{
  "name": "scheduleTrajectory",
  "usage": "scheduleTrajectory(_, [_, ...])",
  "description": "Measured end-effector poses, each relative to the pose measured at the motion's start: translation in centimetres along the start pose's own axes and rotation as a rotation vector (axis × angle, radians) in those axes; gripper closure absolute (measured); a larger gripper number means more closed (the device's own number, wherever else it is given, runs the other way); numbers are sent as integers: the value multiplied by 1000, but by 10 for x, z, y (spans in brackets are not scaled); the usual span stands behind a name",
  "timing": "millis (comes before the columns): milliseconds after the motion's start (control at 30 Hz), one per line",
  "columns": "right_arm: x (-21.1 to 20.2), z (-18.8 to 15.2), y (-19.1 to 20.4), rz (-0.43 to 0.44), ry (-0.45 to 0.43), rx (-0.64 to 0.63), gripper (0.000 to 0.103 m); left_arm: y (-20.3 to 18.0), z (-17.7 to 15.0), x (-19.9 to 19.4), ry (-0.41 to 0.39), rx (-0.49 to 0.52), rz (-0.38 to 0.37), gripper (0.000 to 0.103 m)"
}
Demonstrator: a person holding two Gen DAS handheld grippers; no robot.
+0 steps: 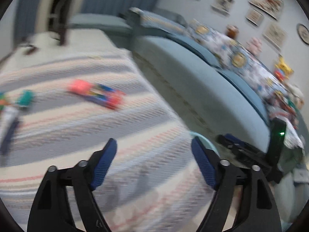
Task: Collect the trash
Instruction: 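Grasp the white milk carton with the left tool while the right tool grasps the tiger card box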
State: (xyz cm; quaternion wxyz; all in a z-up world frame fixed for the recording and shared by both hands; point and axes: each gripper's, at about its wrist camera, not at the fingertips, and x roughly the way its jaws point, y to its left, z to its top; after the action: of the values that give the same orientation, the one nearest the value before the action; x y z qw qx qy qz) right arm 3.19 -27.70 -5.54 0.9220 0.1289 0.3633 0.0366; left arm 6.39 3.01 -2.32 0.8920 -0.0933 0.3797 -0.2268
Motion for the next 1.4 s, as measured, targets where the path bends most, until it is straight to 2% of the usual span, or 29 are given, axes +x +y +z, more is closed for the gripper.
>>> scheduleTrajectory(67, [12, 12, 27, 45, 2, -48, 36, 29, 0, -20, -43, -12, 88, 15])
scheduleTrajectory(167, [35, 28, 70, 76, -11, -142, 25, 80, 1, -44, -67, -62, 197, 14])
scheduleTrajectory(233, [58, 39, 98, 91, -10, -204, 22, 117, -1, -56, -76, -97, 280, 14])
scheduleTrajectory(400, [121, 55, 144, 104, 30, -305, 13, 192, -5, -59, -28, -158, 443, 14])
scheduleTrajectory(433, [138, 58, 152, 118, 47, -326, 12, 205, -6, -58, -21, -175, 463, 14])
scheduleTrajectory(533, [174, 62, 163, 98, 93, -353, 12, 233, -9, -52, 4, -205, 446, 12])
scheduleTrajectory(567, [184, 63, 164, 100, 113, -353, 12, 238, -9, -48, 7, -193, 450, 8])
scheduleTrajectory(733, [221, 73, 175, 71, 182, -397, 11, 241, 2, -30, 43, -78, 500, 8])
scheduleTrajectory(967, [251, 78, 196, 62, 240, -485, 10, 257, 9, -13, 87, -35, 582, 8])
scheduleTrajectory(1067, [255, 76, 202, 57, 238, -514, 12, 263, 12, -6, 124, -39, 547, 9])
scheduleTrajectory(1100, [253, 75, 202, 63, 230, -519, 16, 263, 12, -4, 132, -35, 540, 9])
scheduleTrajectory(1267, [238, 64, 209, 89, 207, -569, 35, 251, 12, 9, 162, -19, 513, 35])
scheduleTrajectory(1367, [225, 55, 208, 108, 207, -574, 42, 232, 9, 14, 176, 18, 607, 44])
scheduleTrajectory(1400, [221, 52, 208, 110, 208, -569, 44, 224, 7, 13, 173, 21, 607, 46])
